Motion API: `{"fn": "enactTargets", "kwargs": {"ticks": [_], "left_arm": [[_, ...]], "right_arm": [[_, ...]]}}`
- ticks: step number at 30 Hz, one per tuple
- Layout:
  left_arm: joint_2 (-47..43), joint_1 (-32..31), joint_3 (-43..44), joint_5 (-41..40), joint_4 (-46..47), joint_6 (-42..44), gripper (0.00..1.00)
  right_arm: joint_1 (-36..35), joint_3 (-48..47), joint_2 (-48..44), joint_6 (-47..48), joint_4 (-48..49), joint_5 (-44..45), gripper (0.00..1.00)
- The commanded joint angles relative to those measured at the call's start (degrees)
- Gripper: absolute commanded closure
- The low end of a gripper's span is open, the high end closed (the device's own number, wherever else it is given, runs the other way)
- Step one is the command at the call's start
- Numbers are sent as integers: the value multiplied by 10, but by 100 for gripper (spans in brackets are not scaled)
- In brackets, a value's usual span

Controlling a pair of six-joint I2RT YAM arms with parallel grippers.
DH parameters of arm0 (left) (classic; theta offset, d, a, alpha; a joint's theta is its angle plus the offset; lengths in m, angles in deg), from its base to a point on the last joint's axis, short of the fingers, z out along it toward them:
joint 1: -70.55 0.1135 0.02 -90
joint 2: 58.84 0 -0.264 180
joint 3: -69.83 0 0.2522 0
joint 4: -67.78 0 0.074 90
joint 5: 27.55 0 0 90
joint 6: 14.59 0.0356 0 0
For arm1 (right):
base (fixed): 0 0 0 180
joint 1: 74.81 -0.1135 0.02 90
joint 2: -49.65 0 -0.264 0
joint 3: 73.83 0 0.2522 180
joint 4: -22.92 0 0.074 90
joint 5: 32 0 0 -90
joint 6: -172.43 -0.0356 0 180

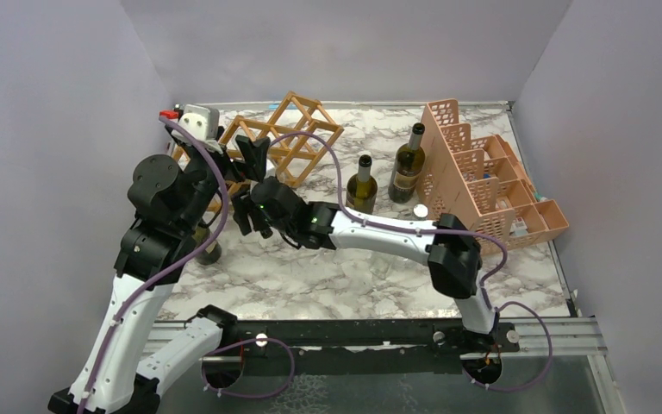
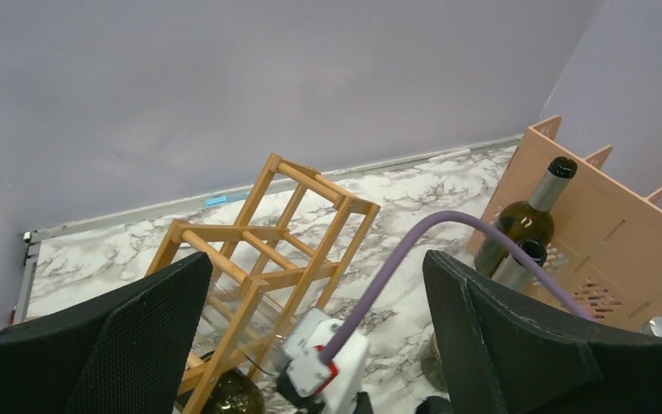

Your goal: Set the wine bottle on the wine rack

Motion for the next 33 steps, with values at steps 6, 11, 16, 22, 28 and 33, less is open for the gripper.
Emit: {"fn": "enactTargets", "kwargs": {"ticks": [6,11,16,22,28,33], "left_arm": [[-50,-1,9,-33,21,-19,1],[-81,-1,-29,-6,39,-18,1],[-101,-1,-75,37,75,-15,1],[-102,-1,-96,61,76,-11,1],[-93,-1,-108,72,84,-15,1],[-81,-1,-112,77,89,-18,1]], "right_arm": [[15,140,-174,3,25,-49,31],[44,182,-267,6,-33,-9,29],[65,214,-363,26,-62,65,29],[102,173,-416,9,-193,187,26],[131,207,-465,18,-187,219,24],[165,220,-450,21,-192,154,23]]}}
